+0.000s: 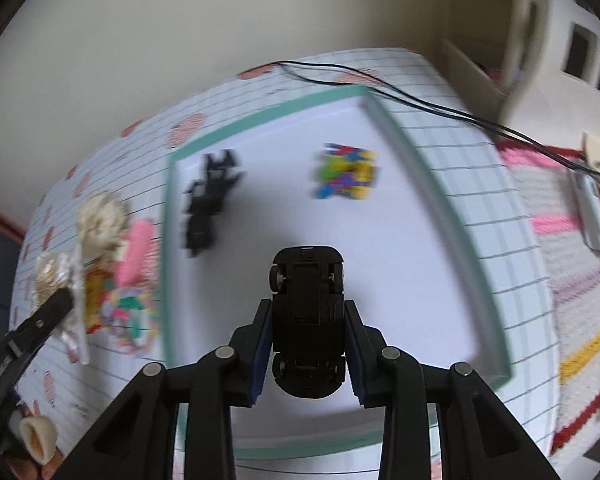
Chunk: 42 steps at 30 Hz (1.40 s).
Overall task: Organize objects
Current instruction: 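Carry the car and swab bag into the tray and open both tools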
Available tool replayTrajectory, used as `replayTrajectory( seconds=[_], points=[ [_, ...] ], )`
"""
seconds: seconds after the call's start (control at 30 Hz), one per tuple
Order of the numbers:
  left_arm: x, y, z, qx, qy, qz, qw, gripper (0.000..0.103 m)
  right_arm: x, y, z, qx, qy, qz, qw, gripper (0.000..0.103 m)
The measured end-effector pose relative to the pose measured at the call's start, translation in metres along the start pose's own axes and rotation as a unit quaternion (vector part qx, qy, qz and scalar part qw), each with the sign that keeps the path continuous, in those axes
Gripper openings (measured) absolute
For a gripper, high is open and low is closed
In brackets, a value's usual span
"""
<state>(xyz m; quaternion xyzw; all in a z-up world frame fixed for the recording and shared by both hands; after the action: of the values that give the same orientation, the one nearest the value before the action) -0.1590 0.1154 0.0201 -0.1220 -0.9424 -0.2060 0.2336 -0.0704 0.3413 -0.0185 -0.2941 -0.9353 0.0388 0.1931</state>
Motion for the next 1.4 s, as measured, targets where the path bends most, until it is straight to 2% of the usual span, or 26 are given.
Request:
replayTrajectory(
  seconds=[0.17, 0.47, 0.87, 0.97, 1.03, 1.23, 1.4],
  points=[
    [-0.012, 0.047, 0.013, -0.029, -0.017, 0.044, 0.9985, 0.042, 0.003, 0.032, 0.002, -0.022, -0.002, 0.016, 1.000, 0.035],
    [-0.046, 0.104, 0.045, -0.058, -0.070, 0.082, 0.9925, 0.042, 0.002, 0.061, 0.008, -0.015, -0.010, 0.062, 0.998, 0.035],
    [-0.067, 0.131, 0.069, -0.050, -0.107, 0.114, 0.9865, 0.044, 0.001, 0.064, 0.008, -0.011, -0.007, 0.064, 0.998, 0.036],
    [-0.067, 0.130, 0.068, -0.048, -0.106, 0.115, 0.9865, 0.053, 0.002, 0.062, 0.008, -0.011, -0.008, 0.059, 0.998, 0.036],
    [-0.066, 0.129, 0.068, -0.050, -0.106, 0.113, 0.9867, 0.054, 0.002, 0.061, 0.007, -0.013, -0.005, 0.056, 0.998, 0.036],
    [-0.060, 0.129, 0.062, -0.053, -0.093, 0.110, 0.9881, 0.054, 0.005, 0.059, 0.000, -0.009, 0.008, 0.056, 0.998, 0.036],
    [-0.050, 0.128, 0.050, -0.050, -0.065, 0.110, 0.9905, 0.055, 0.005, 0.054, -0.004, -0.003, 0.015, 0.050, 0.999, 0.036]
  ],
)
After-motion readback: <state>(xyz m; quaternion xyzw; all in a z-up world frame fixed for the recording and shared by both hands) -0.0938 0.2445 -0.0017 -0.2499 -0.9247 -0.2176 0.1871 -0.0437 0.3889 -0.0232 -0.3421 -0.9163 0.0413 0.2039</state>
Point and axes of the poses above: each gripper's, at about its wrist camera, not at the fingertips, and z roughly the way its jaws point, y to its right, x to its top, the point moved 6 cm from there along z, roughly the way its jaws point, and after that the axes turned 3 degrees about -y, right-handed, at the moved point
